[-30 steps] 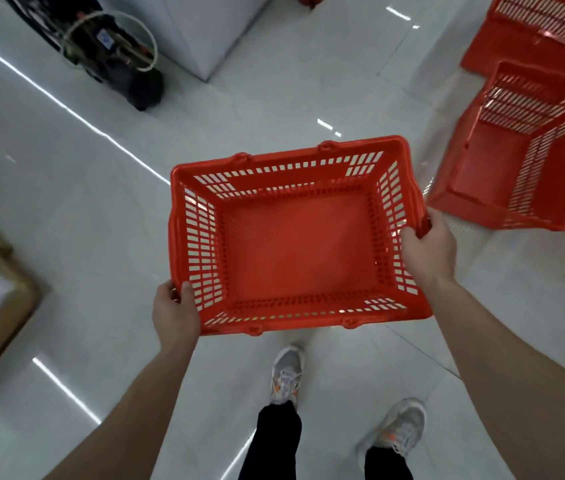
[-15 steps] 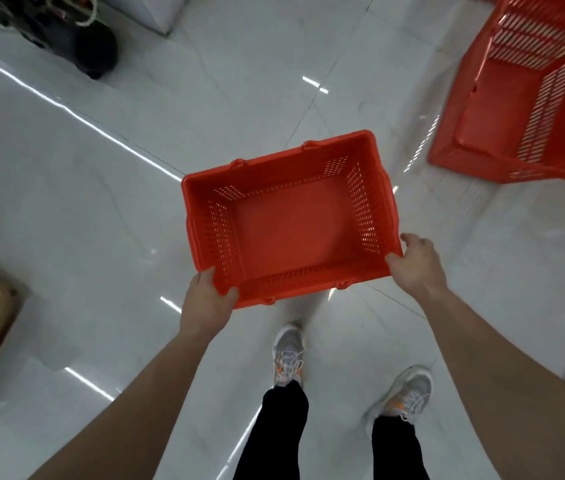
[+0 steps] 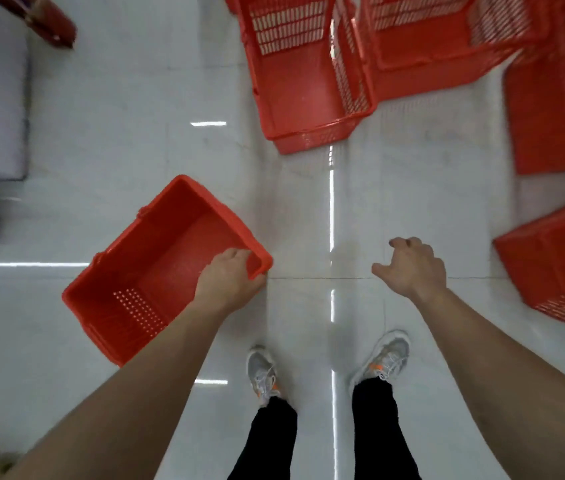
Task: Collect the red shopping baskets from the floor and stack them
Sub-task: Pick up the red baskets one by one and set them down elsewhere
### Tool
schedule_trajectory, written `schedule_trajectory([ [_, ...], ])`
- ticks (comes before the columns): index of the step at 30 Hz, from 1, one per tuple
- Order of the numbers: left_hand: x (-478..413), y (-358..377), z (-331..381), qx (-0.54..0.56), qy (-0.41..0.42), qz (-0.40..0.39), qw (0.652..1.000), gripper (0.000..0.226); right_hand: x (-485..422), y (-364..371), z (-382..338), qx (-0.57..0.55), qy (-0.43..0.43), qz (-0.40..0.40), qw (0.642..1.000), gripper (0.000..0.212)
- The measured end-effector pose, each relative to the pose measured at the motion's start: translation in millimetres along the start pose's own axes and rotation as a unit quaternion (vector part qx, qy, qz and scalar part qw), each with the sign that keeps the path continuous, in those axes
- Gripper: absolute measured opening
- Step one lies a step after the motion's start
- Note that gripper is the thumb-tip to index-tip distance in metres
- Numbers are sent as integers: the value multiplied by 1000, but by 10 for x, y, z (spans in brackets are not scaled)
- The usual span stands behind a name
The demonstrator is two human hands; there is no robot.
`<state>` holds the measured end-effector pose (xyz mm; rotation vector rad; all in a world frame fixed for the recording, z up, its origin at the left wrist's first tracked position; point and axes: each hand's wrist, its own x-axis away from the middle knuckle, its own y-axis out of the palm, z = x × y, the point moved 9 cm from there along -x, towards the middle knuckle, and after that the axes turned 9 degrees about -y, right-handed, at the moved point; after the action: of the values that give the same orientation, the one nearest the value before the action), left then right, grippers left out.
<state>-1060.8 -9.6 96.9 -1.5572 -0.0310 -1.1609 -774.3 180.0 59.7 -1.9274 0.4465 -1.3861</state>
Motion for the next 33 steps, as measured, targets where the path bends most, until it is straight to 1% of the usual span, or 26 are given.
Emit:
schedule_trajectory([
  [2,48,6,685,-28,38,-15,999,53,209,-224,720,-35,51,10,998,75],
  [6,303,60,2014,-71,81,-33,994,65,754,-621,2072,-105,139,35,984,71],
  [11,794,257,3627,-120,135,-49,982,66,1620,-967,3574,-181,228,78,953,70],
  [16,1368,522,5161,-134,202,-50,969,63,2421,-921,4773,-253,317,91,909,66],
  [20,1671,810,6155,-123,255,-58,957,60,2760,-698,5456,-322,365,100,868,71],
  [23,1656,1105,6680,-139,288,-69,945,59,2751,-507,5809,-362,377,101,846,73],
  [26,1364,1412,7094,-165,299,-67,937,60,2486,-374,6147,-390,373,110,835,73],
  [31,610,1840,7602,-146,241,-66,957,76,1780,-230,6680,-452,367,134,802,75],
  [33,327,2006,7781,-140,229,-60,961,80,1419,-187,6903,-459,355,148,801,76],
])
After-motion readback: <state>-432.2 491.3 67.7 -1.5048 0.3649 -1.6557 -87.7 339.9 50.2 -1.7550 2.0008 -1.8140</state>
